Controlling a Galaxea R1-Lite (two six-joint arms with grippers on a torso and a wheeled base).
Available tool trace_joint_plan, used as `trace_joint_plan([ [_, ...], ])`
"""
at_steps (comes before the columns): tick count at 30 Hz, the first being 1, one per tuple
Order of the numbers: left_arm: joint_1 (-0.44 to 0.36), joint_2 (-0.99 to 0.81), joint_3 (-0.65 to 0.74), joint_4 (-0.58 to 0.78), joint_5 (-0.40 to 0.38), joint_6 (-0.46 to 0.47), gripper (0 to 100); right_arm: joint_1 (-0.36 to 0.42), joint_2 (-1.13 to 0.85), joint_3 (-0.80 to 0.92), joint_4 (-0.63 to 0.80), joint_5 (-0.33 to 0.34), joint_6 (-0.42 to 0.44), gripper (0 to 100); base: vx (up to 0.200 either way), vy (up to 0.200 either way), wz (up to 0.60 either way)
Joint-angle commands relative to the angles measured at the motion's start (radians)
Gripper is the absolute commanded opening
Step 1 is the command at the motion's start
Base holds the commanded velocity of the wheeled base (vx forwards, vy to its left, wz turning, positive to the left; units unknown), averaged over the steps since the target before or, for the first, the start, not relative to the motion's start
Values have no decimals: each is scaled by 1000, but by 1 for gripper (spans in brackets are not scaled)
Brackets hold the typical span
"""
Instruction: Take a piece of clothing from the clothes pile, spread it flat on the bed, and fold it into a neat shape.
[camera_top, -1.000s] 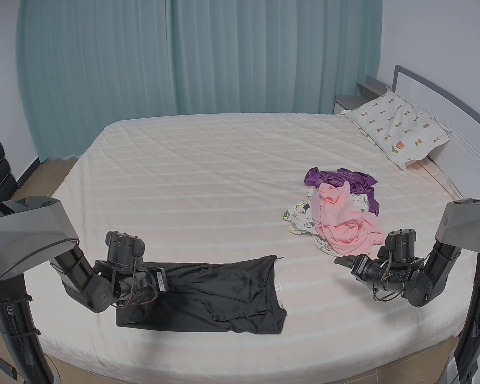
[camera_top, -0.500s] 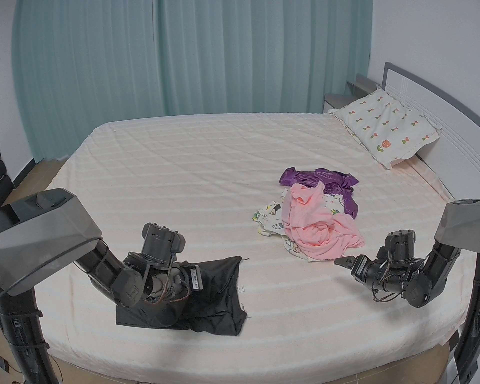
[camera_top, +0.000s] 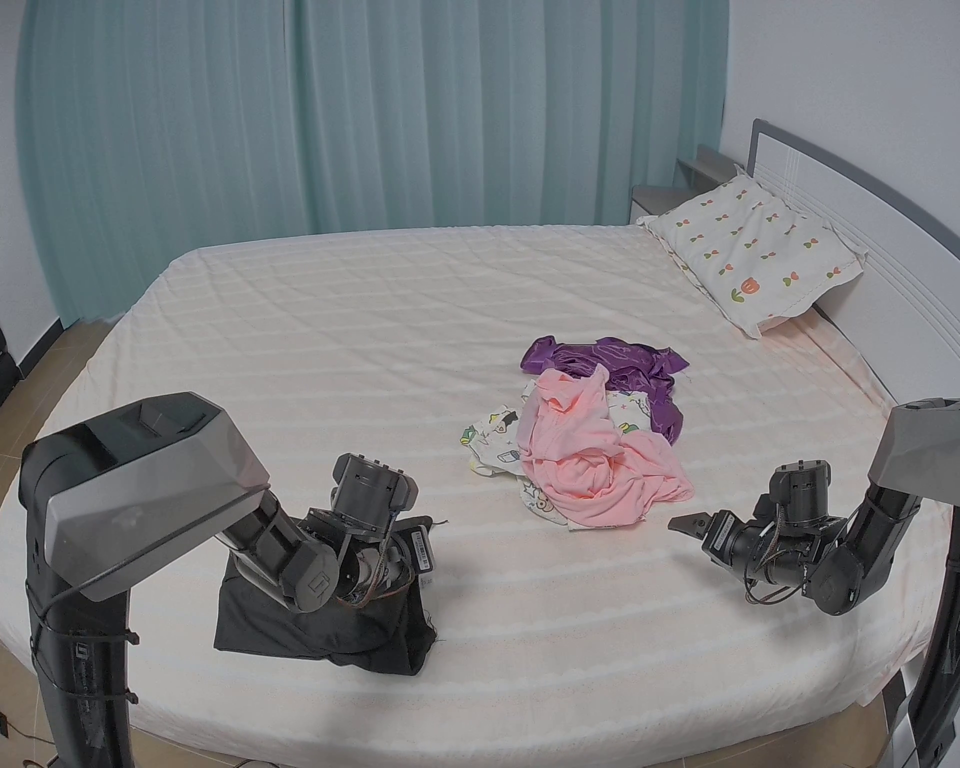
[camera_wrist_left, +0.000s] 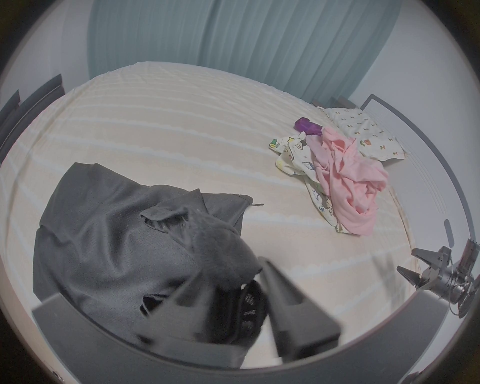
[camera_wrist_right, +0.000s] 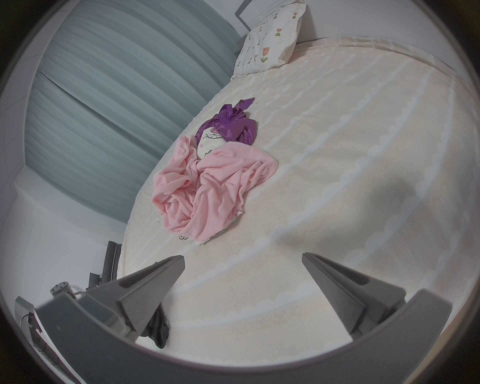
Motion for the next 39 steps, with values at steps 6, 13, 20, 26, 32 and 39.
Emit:
trace_joint_plan([
  [6, -4, -5, -14, -1, 2, -88, 100, 6, 2, 6, 0, 2, 0, 100, 0, 0, 0],
  [13, 16, -104, 55, -7, -29, -178, 100, 11, 4, 10, 0, 2, 0, 100, 0, 0, 0],
  [20, 59, -147, 196, -25, -81, -257, 100, 37, 2, 10, 0, 2, 6, 100, -86, 0, 0],
  [26, 106, -140, 305, -142, -107, -263, 100, 63, 7, 9, 0, 0, 8, 100, 0, 0, 0],
  [32, 116, -109, 374, -277, -107, -264, 100, 70, 15, 6, 0, 0, 8, 100, 0, 0, 0],
  [39, 194, -141, 399, -284, -159, -287, 100, 86, 19, -3, 0, 0, 8, 100, 0, 114, 0],
])
